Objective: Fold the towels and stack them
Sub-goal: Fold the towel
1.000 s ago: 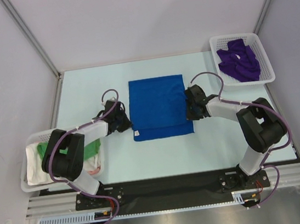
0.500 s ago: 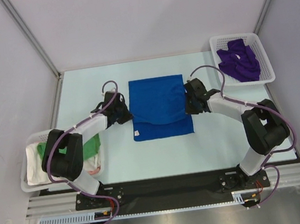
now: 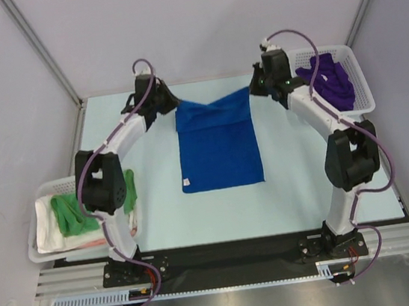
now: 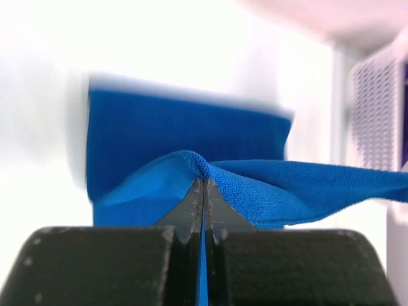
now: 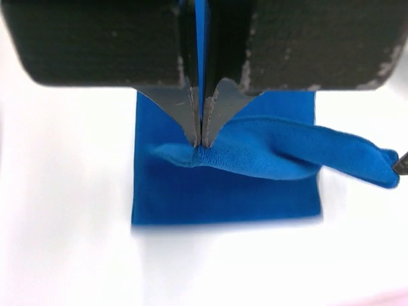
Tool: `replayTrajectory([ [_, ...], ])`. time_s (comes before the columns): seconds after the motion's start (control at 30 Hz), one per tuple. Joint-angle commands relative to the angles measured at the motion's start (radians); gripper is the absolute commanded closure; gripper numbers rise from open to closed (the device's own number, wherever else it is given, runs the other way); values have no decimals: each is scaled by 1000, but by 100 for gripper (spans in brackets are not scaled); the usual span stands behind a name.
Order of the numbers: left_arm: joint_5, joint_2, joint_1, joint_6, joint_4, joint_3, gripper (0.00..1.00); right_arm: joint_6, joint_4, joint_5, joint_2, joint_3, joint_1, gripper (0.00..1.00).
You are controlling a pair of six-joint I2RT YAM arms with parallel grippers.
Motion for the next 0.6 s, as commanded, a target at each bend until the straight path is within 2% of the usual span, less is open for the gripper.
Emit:
replayTrajectory([
  [0.0, 16, 94, 25, 68, 108, 191, 100, -73, 102, -28, 93, 175, -30, 100],
  [0.17, 21, 234, 39, 95, 257, 415, 100, -138, 171, -9, 239, 389, -55, 100],
  [0.33, 28, 368, 48, 88, 286, 600, 100, -153, 168, -5, 361, 593, -73, 100],
  [0.57, 19, 359, 56, 74, 381, 578, 100, -181, 222, -5, 377, 614, -76, 100],
])
